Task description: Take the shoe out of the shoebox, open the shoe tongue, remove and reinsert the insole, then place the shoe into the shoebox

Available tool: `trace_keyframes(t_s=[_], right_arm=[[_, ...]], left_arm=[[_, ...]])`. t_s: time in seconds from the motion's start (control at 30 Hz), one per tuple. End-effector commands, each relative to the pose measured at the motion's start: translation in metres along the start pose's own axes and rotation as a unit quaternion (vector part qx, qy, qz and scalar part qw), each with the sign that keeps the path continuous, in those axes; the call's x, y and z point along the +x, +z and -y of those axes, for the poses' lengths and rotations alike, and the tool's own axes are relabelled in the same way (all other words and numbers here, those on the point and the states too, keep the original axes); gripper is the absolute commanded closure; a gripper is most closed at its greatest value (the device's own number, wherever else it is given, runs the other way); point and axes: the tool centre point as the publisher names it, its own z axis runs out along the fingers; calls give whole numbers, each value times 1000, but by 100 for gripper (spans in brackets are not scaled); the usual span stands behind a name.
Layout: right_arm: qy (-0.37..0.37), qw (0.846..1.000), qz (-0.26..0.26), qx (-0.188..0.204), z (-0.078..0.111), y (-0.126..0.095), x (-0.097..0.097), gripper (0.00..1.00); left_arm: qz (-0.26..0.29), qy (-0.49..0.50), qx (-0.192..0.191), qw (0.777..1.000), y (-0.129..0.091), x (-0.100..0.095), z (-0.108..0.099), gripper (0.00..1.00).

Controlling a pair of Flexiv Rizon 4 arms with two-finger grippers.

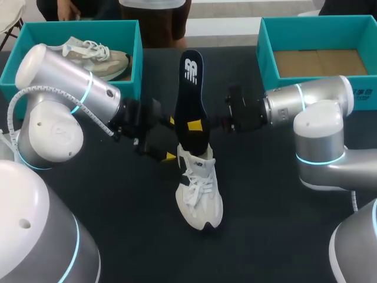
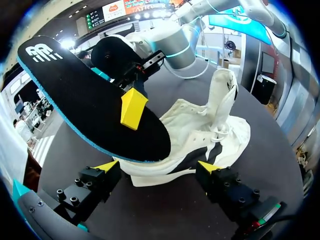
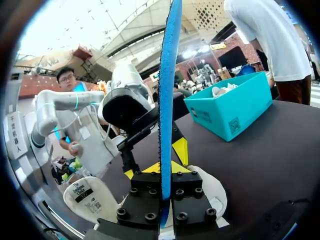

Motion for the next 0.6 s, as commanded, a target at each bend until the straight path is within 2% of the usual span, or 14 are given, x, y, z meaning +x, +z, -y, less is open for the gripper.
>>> trace_keyframes(t_s=[0.03, 0.23, 0.6], right_arm=[[9, 1000, -4, -7, 9, 6, -2, 100], [22, 1000, -8, -9, 22, 13, 0, 100], [14, 1000, 10, -9, 56, 11, 16, 100]], left_arm=[[0, 0, -2, 1000, 1, 0, 1, 0], [0, 0, -2, 1000, 1, 0, 1, 0], [0, 0, -2, 1000, 1, 0, 1, 0]])
